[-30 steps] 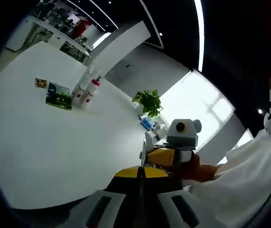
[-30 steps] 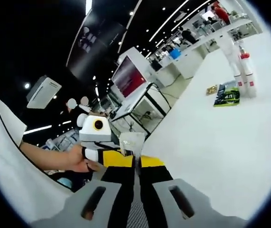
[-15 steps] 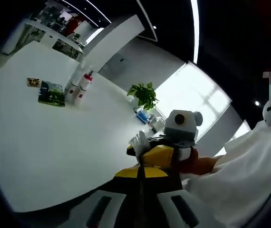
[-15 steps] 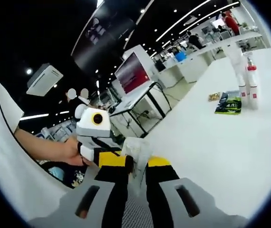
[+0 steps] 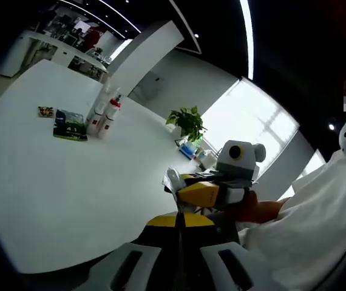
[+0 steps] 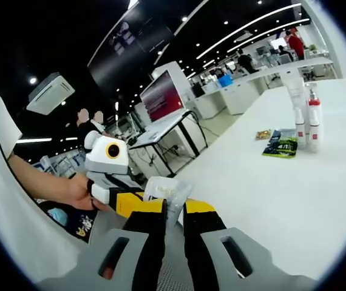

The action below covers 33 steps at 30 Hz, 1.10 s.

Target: Arrange the skincare products in the storage area until every visible bottle or jar stands upright without overlapping.

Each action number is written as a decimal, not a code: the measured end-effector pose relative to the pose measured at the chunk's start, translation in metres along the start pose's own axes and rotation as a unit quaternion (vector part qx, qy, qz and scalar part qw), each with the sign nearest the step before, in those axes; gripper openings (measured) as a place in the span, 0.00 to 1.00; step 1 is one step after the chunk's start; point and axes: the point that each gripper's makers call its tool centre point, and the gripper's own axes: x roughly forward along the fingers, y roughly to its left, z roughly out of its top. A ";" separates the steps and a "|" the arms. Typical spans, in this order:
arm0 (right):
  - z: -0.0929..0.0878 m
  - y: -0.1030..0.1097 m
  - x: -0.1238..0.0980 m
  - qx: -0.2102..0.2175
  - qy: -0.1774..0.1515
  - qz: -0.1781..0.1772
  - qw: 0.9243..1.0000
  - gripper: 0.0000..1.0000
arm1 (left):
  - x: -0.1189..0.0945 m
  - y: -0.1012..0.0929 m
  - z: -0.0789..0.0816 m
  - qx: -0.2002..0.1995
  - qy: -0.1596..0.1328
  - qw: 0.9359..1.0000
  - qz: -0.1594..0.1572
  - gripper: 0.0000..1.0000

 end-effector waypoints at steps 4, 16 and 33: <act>0.000 -0.002 0.000 -0.004 0.000 -0.006 1.000 0.09 | 0.000 0.000 0.002 -0.001 -0.005 1.000 0.003 0.00; -0.001 -0.008 0.000 -0.013 0.003 -0.023 1.000 0.08 | 0.000 -0.001 0.004 -0.002 -0.013 1.000 0.007 0.00; 0.000 -0.015 -0.001 -0.020 0.004 -0.039 0.999 0.07 | -0.002 0.003 0.007 -0.003 -0.020 1.000 0.013 0.00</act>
